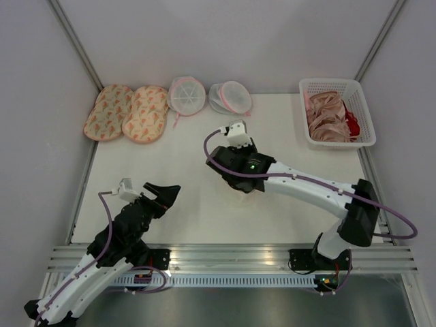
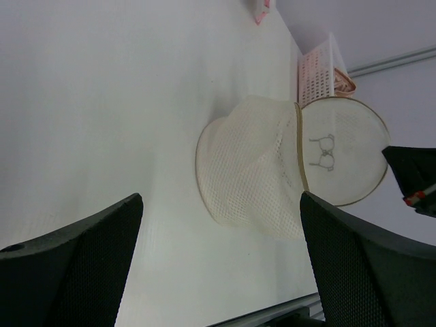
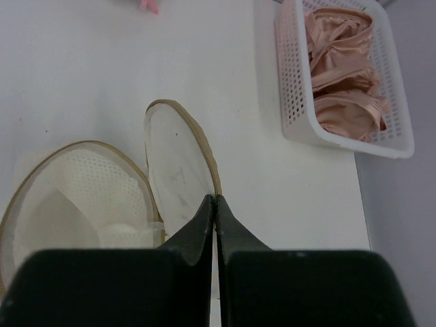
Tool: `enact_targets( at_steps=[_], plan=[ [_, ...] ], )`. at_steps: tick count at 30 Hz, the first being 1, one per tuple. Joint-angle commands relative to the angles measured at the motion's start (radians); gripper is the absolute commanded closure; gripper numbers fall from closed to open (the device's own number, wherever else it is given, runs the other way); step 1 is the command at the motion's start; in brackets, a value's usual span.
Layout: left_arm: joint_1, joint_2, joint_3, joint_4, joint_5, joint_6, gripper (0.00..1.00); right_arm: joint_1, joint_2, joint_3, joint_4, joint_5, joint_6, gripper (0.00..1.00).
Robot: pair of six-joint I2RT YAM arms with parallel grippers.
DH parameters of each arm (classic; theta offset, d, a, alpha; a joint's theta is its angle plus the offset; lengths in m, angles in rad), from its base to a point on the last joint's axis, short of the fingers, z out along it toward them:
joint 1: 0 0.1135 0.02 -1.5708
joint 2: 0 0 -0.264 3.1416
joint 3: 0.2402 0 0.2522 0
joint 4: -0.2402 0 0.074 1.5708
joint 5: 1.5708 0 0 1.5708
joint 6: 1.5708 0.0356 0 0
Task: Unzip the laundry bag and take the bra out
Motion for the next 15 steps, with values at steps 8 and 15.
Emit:
enact_targets(
  at_steps=[8,15],
  plan=[
    [-0.002,-0.110,0.060,-0.155,-0.077,0.000,0.00,0.104,0.266,0.135,0.192,-0.020,-0.213,0.99],
    [-0.002,-0.121,0.059,-0.180,-0.091,-0.011,0.00,0.155,0.261,0.128,0.235,-0.243,-0.201,0.92]
  ],
)
